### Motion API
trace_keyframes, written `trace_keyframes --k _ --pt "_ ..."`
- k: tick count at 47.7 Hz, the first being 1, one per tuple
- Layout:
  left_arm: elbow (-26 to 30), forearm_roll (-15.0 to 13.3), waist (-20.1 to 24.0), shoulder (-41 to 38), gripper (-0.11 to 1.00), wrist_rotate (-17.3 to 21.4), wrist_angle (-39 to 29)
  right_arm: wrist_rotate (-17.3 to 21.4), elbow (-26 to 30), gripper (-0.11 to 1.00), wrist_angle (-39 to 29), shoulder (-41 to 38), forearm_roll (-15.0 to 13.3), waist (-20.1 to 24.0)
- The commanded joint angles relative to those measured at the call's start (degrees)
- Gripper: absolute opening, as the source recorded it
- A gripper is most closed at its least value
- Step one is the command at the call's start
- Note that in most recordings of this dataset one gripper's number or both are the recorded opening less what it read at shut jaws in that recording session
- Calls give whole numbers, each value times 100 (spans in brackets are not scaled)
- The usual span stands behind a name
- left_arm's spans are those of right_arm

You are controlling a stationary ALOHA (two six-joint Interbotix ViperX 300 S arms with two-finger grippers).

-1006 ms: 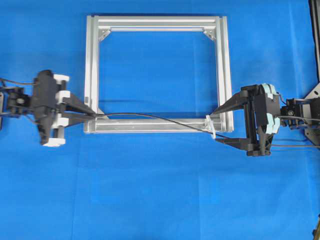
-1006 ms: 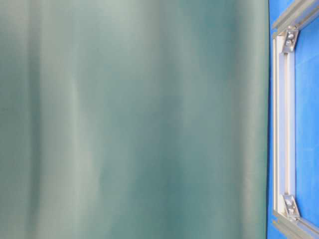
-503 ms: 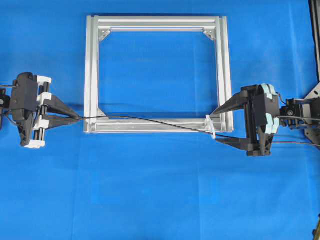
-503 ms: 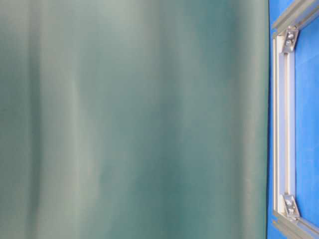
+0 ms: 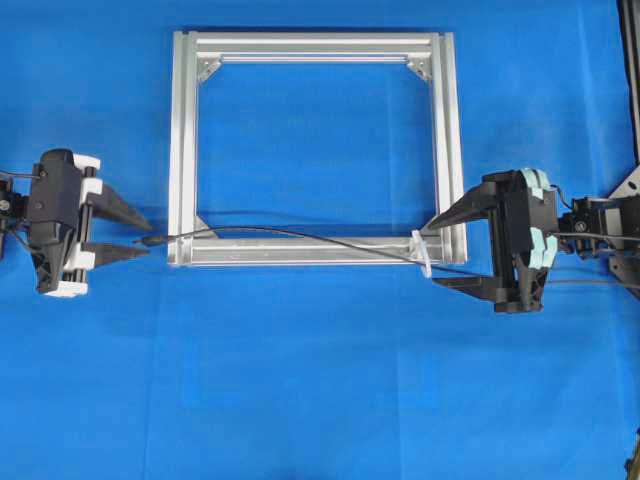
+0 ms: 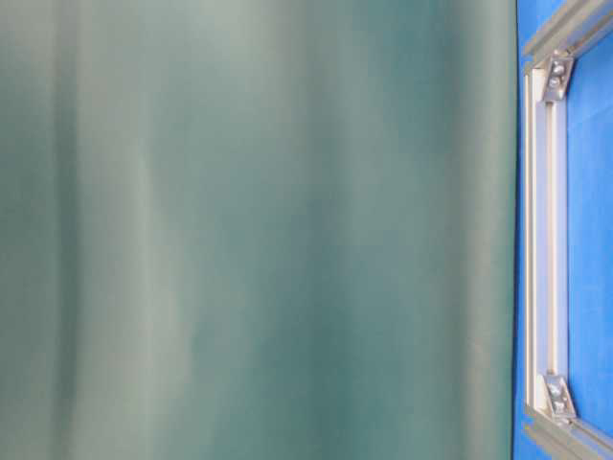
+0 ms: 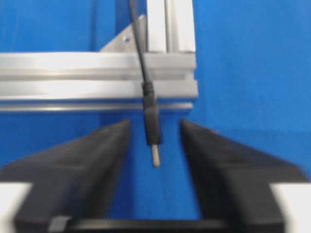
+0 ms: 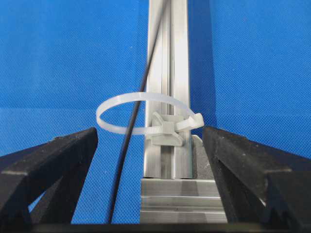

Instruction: Insert the wire through the string loop located on the right side.

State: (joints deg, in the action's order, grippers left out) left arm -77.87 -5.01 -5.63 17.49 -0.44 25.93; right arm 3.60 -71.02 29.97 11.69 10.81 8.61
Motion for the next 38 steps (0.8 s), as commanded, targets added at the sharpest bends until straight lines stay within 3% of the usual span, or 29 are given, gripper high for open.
trace_keyframes --k 1,6,9,21,38 --pt "44 9 18 35 50 0 -53 -9 97 95 26 35 0 9" --pt "53 9 35 53 80 62 -88 -9 97 95 18 35 0 9" --pt "62 9 79 53 89 79 -97 -9 105 95 9 35 0 9" --pt "149 18 79 255 84 18 -158 -35 167 95 -167 255 0 9" --pt "826 9 149 1169 84 88 -756 -114 422 95 -1143 1292 -35 -211"
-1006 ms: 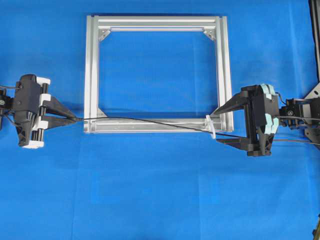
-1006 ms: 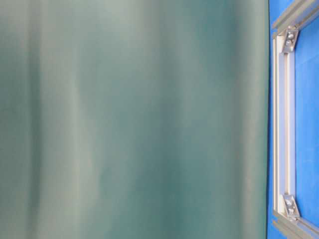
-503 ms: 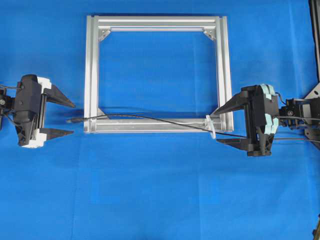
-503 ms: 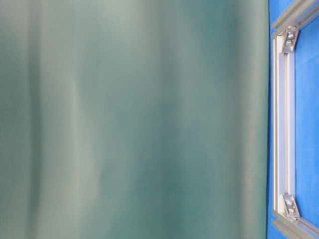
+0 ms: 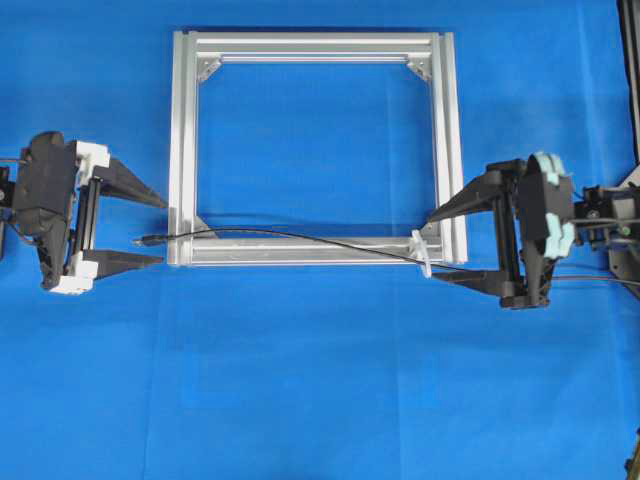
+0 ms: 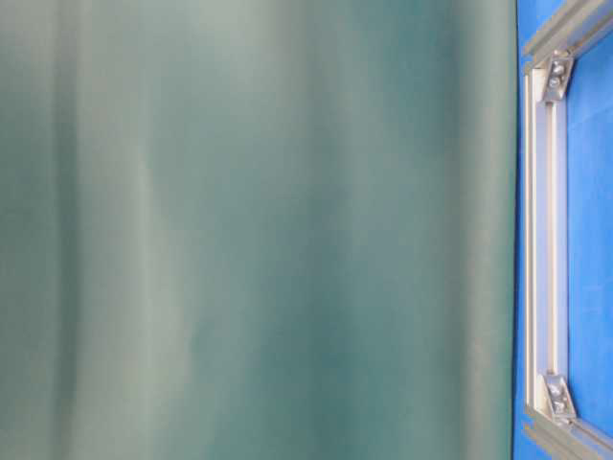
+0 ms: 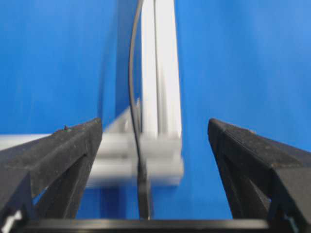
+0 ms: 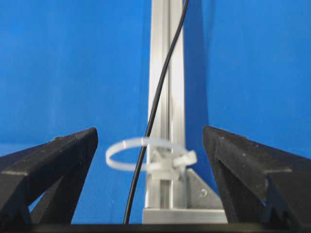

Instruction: Insert the wire through the string loop located on the right side.

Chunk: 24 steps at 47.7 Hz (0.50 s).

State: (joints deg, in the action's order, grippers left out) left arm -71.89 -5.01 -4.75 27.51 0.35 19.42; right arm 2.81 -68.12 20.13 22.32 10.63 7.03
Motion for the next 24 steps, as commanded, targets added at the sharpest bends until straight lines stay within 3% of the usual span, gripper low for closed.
trace_keyframes --k 1,11,24 --pt "264 9 62 202 84 9 -149 -53 149 95 -220 281 -18 -53" --pt "422 9 114 299 84 18 -352 -281 229 95 -554 694 -18 -105" --pt "422 9 123 272 84 18 -352 -308 237 95 -580 668 -18 -167"
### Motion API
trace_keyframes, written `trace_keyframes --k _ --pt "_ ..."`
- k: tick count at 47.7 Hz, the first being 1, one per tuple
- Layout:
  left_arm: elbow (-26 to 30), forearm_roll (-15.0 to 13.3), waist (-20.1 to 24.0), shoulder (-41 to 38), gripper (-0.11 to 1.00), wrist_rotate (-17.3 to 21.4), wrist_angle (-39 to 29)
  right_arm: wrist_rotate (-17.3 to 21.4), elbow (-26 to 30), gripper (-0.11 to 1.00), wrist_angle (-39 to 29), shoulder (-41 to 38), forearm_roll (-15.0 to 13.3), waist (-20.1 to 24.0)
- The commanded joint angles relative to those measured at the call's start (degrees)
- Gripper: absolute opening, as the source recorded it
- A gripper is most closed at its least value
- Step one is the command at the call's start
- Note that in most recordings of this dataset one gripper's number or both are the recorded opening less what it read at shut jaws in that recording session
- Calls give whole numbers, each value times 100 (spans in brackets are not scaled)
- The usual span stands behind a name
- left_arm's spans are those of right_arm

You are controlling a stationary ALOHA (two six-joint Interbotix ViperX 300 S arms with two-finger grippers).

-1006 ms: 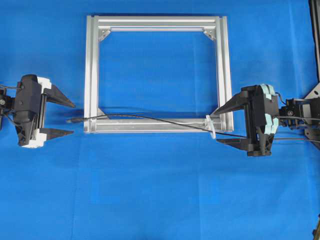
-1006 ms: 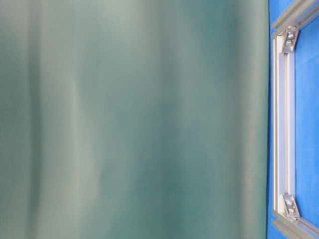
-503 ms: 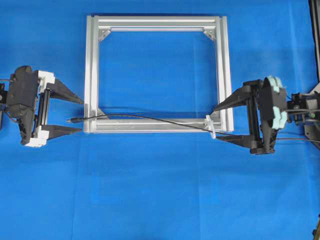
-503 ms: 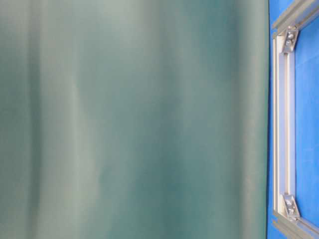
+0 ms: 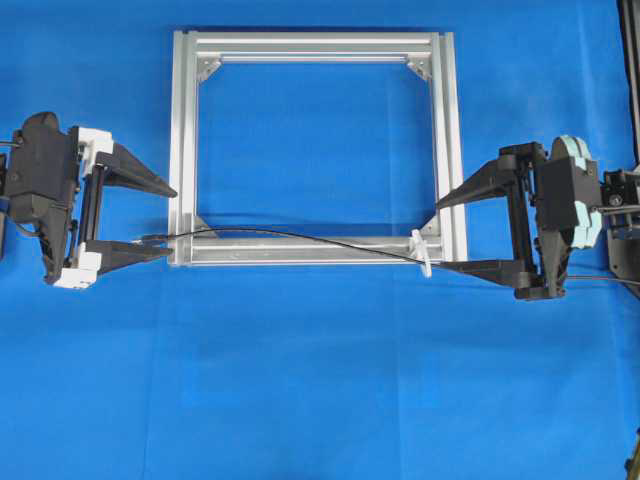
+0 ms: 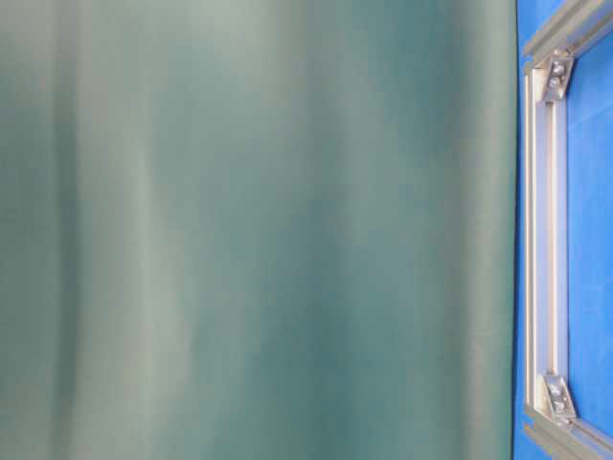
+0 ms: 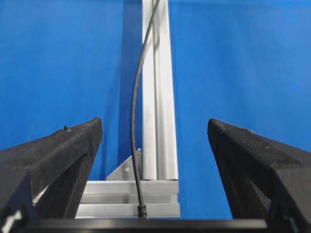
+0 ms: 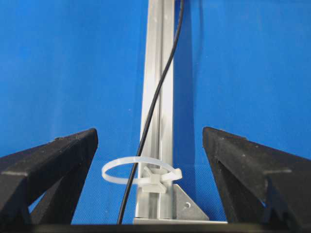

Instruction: Insert the wire through the string loop located on the right side.

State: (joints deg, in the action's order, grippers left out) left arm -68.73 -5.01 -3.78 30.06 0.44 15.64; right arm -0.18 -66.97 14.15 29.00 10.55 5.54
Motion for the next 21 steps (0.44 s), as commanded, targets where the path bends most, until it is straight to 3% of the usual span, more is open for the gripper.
trace_keyframes --k 1,21 --pt "105 9 18 18 84 9 26 -9 114 95 9 0 -9 -26" --pt "79 9 26 53 84 9 -44 -9 114 95 0 0 -9 -26"
